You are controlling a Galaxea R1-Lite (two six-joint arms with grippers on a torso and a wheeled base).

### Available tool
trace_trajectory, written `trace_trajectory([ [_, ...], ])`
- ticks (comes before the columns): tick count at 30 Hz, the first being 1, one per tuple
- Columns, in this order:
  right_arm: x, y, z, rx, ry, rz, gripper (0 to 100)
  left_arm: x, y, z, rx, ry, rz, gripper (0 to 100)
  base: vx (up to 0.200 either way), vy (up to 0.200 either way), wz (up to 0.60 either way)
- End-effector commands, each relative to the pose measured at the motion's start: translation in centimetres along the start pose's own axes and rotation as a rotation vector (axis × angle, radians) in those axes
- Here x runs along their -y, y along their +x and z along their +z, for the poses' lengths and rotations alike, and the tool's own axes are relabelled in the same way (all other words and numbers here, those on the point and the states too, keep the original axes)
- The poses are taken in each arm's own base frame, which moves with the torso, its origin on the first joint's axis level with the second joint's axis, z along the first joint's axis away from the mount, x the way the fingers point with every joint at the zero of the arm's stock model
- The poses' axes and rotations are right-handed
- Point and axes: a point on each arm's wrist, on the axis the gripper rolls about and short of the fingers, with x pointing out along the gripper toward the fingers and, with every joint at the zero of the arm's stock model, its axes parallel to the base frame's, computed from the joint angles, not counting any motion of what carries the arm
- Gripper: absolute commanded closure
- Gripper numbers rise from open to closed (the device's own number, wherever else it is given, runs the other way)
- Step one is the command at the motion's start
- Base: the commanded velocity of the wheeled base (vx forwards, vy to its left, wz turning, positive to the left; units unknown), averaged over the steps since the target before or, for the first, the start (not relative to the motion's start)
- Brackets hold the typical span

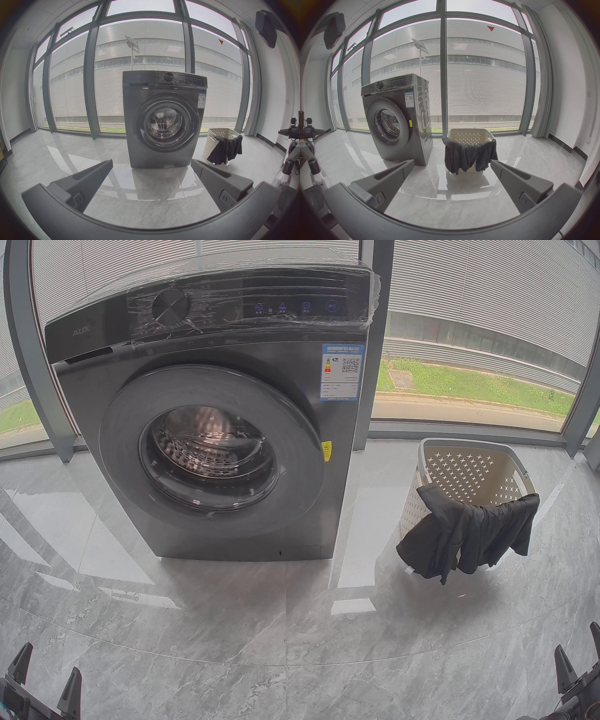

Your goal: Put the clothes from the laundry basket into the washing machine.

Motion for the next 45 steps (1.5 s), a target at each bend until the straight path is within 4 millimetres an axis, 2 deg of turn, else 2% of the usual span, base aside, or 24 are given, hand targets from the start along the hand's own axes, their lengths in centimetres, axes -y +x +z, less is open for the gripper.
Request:
trace_trajectory([
  [1,0.0,0.06,-0.51,-0.009,0.0,0.0,0,-0.01,0.0,-0.51,0.002,-0.001,0.001,0,0.0,-0.2,0.0],
  [45,0.0,0.05,-0.51,-0.008,0.0,0.0,0,-0.01,0.0,-0.51,0.002,-0.001,0.001,0,0.0,-0.2,0.0],
])
